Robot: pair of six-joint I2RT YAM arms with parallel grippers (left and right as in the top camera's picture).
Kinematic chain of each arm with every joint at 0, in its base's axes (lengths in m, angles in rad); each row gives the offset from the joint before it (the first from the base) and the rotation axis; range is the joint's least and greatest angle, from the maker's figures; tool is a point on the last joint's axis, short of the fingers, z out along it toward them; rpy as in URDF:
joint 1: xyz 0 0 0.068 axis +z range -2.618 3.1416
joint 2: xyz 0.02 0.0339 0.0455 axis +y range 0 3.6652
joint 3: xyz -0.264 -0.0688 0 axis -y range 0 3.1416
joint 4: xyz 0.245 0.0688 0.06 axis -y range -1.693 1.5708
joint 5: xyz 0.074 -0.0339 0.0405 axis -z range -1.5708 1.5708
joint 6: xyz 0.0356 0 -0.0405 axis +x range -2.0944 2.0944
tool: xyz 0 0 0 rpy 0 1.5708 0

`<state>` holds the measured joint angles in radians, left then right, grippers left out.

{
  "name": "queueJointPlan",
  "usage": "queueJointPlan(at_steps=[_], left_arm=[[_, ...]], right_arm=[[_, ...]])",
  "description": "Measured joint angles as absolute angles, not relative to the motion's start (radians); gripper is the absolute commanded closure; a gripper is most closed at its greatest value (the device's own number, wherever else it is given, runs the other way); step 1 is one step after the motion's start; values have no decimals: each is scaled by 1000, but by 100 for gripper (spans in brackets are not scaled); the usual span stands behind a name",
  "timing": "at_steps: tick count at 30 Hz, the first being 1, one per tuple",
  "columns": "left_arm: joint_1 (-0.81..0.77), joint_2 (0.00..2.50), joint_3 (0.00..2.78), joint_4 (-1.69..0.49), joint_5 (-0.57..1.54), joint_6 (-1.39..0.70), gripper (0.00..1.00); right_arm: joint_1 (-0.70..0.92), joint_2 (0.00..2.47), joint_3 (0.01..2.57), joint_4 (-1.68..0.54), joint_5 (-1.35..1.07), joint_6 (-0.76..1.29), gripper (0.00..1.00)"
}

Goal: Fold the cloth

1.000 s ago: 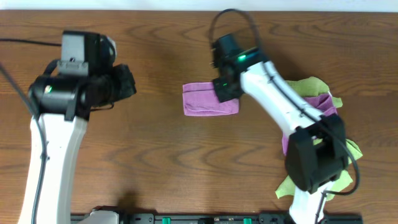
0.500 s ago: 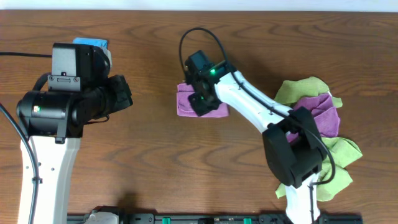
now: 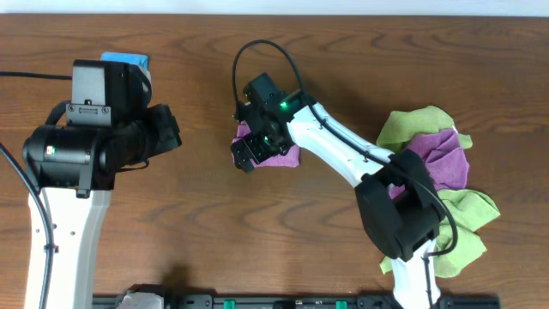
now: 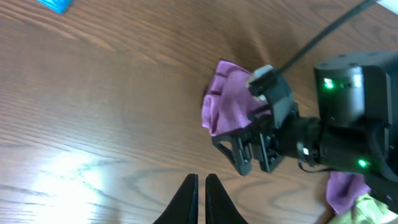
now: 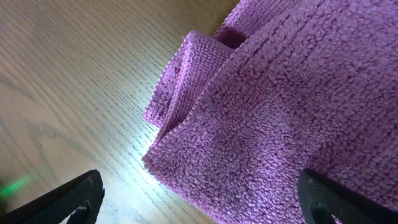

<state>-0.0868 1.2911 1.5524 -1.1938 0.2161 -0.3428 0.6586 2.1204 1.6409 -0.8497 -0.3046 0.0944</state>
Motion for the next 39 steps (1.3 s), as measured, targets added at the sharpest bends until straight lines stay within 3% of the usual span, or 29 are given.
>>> queueJointPlan(at_steps=[1,3,5,7,9,16,21,29,39], left_arm=[[-87,1295,1552,-1187,204,-342,91],[-87,1305,1542,-1161,193,-337,80],[-87,1324,1508,-1127,185,-335,56],[-87,1350,1437,-1051,202,-339,16],[-87,1390,1358,-979,234,-340,4],[-88,1591,1132,-636,502,-352,5],[-88,1751,1125,-529,616,-389,5],[-90,1927,1124,-405,733,-435,5],[-92,1956,1124,-342,803,-476,5]], right_arm=[[658,2120,1641,-851,-305,91,22],[650,2120,1644,-862,-311,94,99],[631,2119,1655,-879,-308,104,98],[588,2106,1665,-905,-289,130,98],[537,2089,1670,-923,-271,142,98],[381,2060,1652,-932,-255,157,99],[361,2060,1551,-828,-287,184,98],[358,2062,1467,-719,-348,239,99],[366,2126,1467,-651,-406,301,98]])
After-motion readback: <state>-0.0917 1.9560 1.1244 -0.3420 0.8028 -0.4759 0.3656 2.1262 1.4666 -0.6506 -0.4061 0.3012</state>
